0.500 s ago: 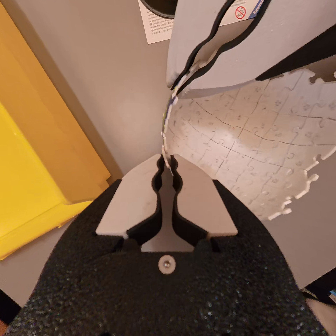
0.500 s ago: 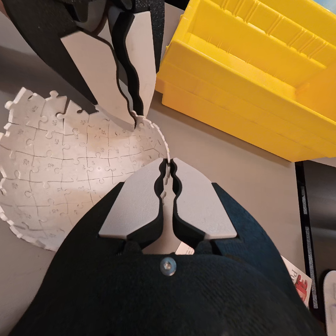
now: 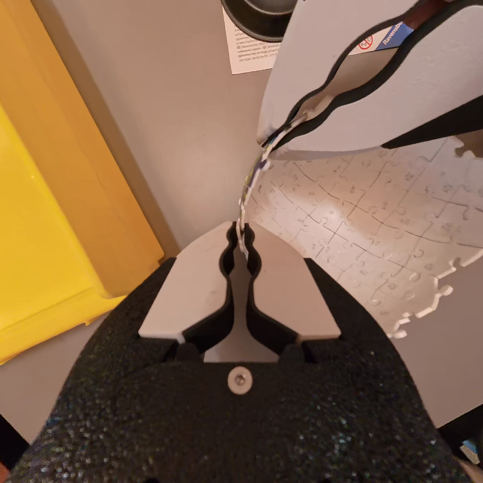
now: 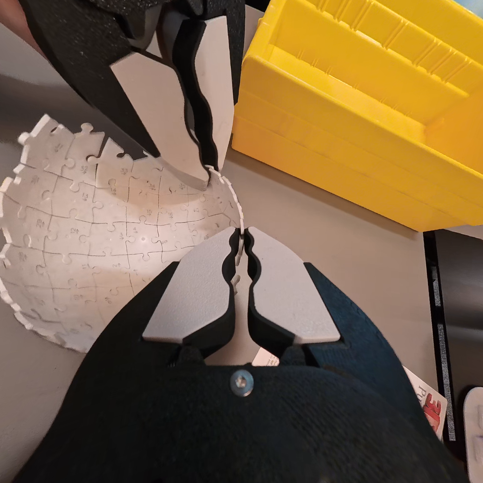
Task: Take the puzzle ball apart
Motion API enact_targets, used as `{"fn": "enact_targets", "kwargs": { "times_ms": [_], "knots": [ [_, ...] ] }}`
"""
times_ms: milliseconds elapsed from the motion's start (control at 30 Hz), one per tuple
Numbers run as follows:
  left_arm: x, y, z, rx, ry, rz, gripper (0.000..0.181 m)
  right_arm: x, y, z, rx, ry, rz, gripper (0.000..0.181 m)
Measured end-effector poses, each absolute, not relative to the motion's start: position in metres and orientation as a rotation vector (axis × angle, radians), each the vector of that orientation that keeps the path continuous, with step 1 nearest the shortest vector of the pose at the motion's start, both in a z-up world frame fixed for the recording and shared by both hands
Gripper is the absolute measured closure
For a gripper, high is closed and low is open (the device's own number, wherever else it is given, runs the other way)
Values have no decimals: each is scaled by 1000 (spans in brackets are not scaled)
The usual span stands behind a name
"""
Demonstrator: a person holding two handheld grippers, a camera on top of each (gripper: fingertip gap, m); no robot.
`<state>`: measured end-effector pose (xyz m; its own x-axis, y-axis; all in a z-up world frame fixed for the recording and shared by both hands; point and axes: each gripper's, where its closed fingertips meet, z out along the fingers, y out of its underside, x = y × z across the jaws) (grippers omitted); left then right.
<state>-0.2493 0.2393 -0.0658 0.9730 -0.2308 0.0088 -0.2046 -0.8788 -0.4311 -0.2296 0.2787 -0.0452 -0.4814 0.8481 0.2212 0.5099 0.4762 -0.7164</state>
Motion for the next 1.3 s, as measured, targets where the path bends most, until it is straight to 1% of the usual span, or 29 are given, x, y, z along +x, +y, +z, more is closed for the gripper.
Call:
{"fn": "enact_targets", "kwargs": {
  "times_ms": [333,533,667,767,967,1067,1200,1300],
  "knots": [
    [-251,242,-66,-2666,271,-123,178,-231,280,-47,-1131,-2153,780,178],
    [-253,247,-68,-2668,327,-121,167,-231,281,-48,-1125,-2157,756,178],
    [-253,249,-68,-2675,355,-134,166,-232,282,-49,-1123,-2155,739,177],
    [-255,250,-68,-2687,356,-106,159,-232,283,-50,-1125,-2157,721,177],
    [-255,252,-65,-2690,326,-123,176,-233,284,-52,-1124,-2157,710,177],
    [-254,252,-65,-2689,289,-166,177,-233,285,-51,-1123,-2155,709,176],
    [-254,252,-64,-2684,289,-165,177,-234,287,-50,-1122,-2139,703,169],
    [-255,250,-64,-2691,307,-176,177,-234,286,-51,-1111,-2146,690,172]
  ]
}}
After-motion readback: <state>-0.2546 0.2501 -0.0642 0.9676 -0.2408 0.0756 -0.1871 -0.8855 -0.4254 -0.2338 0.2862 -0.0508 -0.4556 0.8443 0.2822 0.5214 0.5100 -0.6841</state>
